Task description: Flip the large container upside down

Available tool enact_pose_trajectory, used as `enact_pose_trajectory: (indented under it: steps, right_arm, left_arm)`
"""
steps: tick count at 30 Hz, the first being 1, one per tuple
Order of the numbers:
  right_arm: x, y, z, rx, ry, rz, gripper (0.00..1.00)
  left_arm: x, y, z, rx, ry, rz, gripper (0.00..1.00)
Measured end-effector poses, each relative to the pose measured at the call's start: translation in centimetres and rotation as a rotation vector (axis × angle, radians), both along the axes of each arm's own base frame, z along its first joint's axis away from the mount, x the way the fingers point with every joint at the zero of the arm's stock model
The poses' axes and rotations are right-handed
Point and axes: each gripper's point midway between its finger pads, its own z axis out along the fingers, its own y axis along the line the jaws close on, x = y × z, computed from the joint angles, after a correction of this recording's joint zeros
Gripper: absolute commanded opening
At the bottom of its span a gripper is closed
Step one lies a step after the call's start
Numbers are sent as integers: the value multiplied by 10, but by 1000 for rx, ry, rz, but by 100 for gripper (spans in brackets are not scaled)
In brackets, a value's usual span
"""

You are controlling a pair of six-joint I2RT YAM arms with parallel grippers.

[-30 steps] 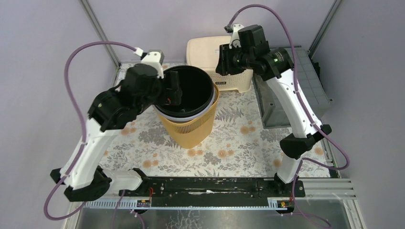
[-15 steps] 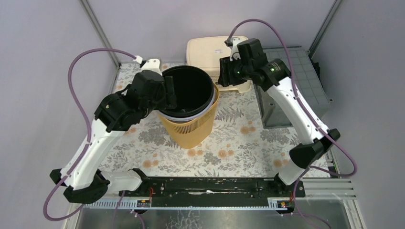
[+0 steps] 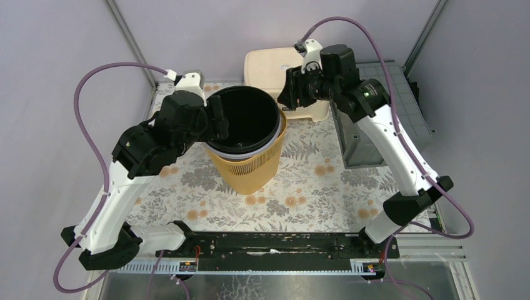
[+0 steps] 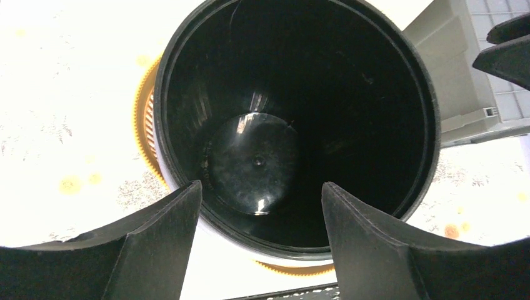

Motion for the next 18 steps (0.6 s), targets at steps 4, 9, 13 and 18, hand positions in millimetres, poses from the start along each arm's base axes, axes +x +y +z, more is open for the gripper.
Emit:
enact_pose_trajectory:
  steps: [4, 9, 13, 18]
  right_arm:
    - [9, 10, -18, -26, 38, 28, 56]
    - [18, 18, -33, -52, 69, 41, 55]
    - [22, 25, -40, -57, 81, 54, 54]
    - [21, 33, -47, -69, 93, 69, 52]
  left_arm:
    - [2, 6, -3, 28, 3, 28, 78]
    - [2, 14, -5, 55, 1, 60, 78]
    - [0, 22, -14, 88, 14, 82, 79]
    - [-4, 31, -34, 142, 48, 103, 74]
